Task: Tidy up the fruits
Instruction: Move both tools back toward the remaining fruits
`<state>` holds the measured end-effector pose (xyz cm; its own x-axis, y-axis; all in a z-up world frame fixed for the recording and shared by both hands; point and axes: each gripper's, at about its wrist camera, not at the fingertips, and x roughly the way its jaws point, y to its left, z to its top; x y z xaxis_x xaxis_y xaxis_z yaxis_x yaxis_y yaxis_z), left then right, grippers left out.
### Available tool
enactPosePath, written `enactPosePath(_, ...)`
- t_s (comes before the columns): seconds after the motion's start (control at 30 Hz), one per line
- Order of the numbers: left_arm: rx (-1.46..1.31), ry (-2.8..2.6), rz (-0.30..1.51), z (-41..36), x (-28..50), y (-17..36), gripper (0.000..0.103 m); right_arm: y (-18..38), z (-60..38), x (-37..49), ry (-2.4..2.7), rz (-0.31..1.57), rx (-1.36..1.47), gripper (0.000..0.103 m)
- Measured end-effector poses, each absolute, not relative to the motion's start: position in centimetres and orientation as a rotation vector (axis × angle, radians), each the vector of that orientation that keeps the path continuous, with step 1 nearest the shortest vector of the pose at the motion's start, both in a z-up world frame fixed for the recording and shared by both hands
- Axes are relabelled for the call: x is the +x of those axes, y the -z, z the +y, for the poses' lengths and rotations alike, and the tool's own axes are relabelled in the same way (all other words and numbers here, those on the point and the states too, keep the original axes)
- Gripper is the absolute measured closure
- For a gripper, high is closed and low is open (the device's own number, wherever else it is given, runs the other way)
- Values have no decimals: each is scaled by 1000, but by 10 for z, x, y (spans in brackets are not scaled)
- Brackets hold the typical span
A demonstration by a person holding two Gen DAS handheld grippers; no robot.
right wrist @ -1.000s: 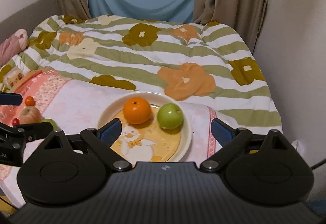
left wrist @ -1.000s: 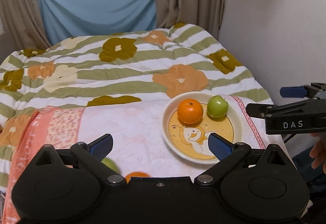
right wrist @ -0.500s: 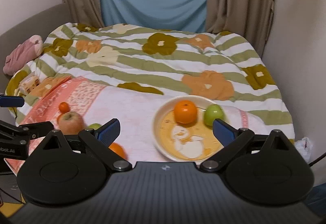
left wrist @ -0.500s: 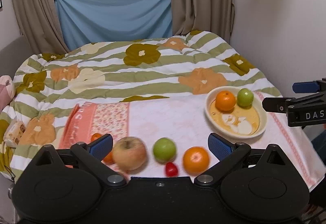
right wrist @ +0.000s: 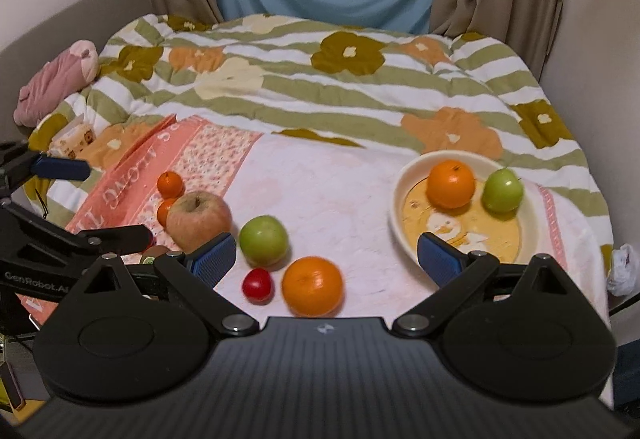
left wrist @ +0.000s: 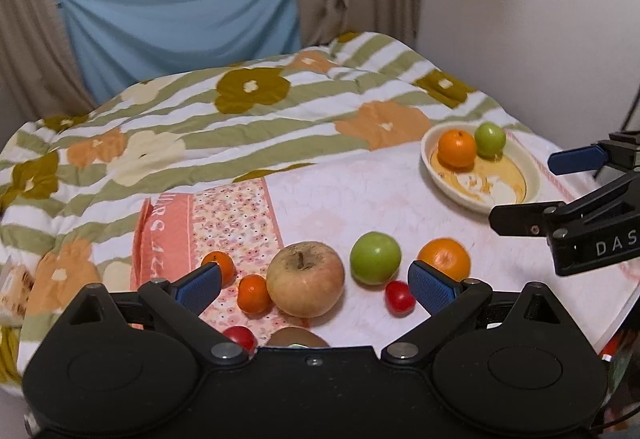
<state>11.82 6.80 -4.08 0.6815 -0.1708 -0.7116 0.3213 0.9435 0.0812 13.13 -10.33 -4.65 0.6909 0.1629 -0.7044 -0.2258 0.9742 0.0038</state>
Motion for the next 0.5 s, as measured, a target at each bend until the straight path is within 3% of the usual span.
enactPosePath(0.27,291,394,798,83,151,73,2,77,-75,151,-184,813,-68,0)
enactPosePath(0.5,347,489,848,83,186,107,11,108,-57,179,-174,846,-88,0)
